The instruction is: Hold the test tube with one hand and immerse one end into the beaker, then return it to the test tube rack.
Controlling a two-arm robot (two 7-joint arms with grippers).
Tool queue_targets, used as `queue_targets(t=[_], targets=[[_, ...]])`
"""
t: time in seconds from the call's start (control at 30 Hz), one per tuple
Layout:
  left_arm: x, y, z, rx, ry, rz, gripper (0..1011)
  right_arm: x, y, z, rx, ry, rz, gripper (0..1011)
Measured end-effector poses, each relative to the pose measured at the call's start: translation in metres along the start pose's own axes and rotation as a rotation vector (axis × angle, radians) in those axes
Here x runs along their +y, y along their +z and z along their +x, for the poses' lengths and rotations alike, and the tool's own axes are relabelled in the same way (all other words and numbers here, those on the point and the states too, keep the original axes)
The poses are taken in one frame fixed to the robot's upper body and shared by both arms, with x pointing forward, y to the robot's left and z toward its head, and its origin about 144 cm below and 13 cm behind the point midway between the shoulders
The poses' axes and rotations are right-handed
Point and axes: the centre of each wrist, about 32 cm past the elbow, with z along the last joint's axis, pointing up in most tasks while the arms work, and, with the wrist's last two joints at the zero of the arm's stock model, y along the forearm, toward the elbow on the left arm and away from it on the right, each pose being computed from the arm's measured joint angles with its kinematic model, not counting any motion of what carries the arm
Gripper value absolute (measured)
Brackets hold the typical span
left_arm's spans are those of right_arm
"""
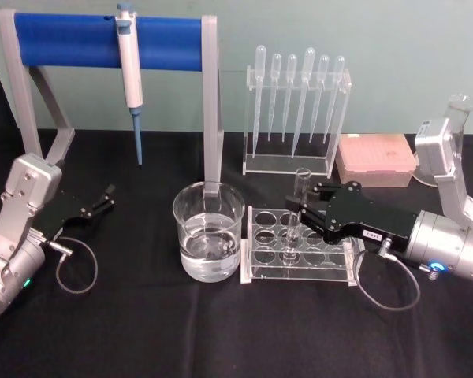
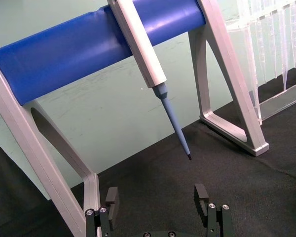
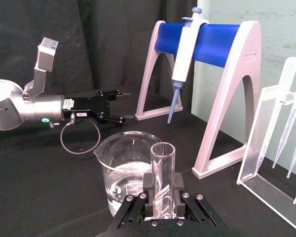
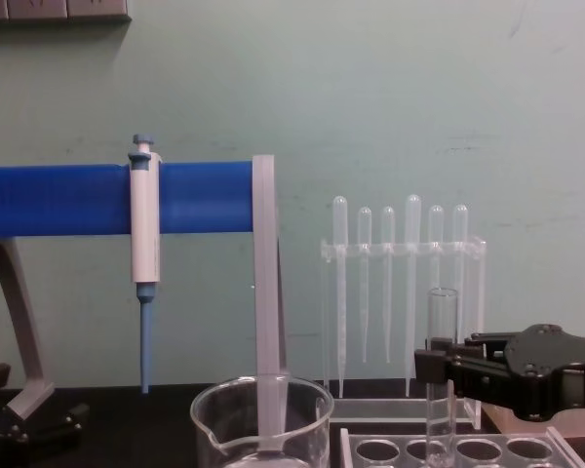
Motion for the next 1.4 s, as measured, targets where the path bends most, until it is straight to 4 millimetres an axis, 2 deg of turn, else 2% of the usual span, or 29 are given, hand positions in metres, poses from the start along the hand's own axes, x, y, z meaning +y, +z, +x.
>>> queue_targets(t=[0.13,0.23,0.3,0.37,0.4,0.5,0.53,0.63,0.67,0.73,0.77,0.93,1.0,1.13,1.4], targets=[[0.000,0.000,0.000,0.000,0.000,0.000,1000,0.000,0.000,0.000,0.000,0.000,0.000,241],[0.000,0.000,0.000,0.000,0.000,0.000,1000,0.000,0.000,0.000,0.000,0.000,0.000,316],[0.000,0.000,0.000,0.000,0.000,0.000,1000,0.000,0.000,0.000,-0.001,0.000,0.000,403],[0.000,0.000,0.000,0.000,0.000,0.000,1000,0.000,0.000,0.000,-0.001,0.000,0.000,440],[0.000,0.000,0.000,0.000,0.000,0.000,1000,0.000,0.000,0.000,-0.001,0.000,0.000,501],[0.000,0.000,0.000,0.000,0.000,0.000,1000,0.000,0.000,0.000,-0.001,0.000,0.000,565],[0.000,0.000,0.000,0.000,0.000,0.000,1000,-0.001,0.002,0.000,0.001,-0.002,0.013,627],[0.000,0.000,0.000,0.000,0.000,0.000,1000,-0.004,0.009,-0.001,0.010,-0.015,0.063,686],[0.000,0.000,0.000,0.000,0.000,0.000,1000,-0.005,0.012,-0.002,0.018,-0.025,0.086,747],[0.000,0.000,0.000,0.000,0.000,0.000,1000,-0.007,0.016,-0.002,0.029,-0.038,0.111,775],[0.000,0.000,0.000,0.000,0.000,0.000,1000,-0.008,0.018,-0.003,0.035,-0.046,0.123,838],[0.000,0.000,0.000,0.000,0.000,0.000,1000,-0.011,0.027,-0.004,0.071,-0.123,0.178,969],[0.000,0.000,0.000,0.000,0.000,0.000,1000,-0.011,0.030,-0.004,0.094,-0.181,0.195,1002],[0.000,0.000,0.000,0.000,0.000,0.000,1000,-0.009,0.029,-0.004,0.139,-0.299,0.199,1002],[0.000,0.000,0.000,0.000,0.000,0.000,1000,0.008,0.007,-0.008,0.161,-0.628,0.164,1003]])
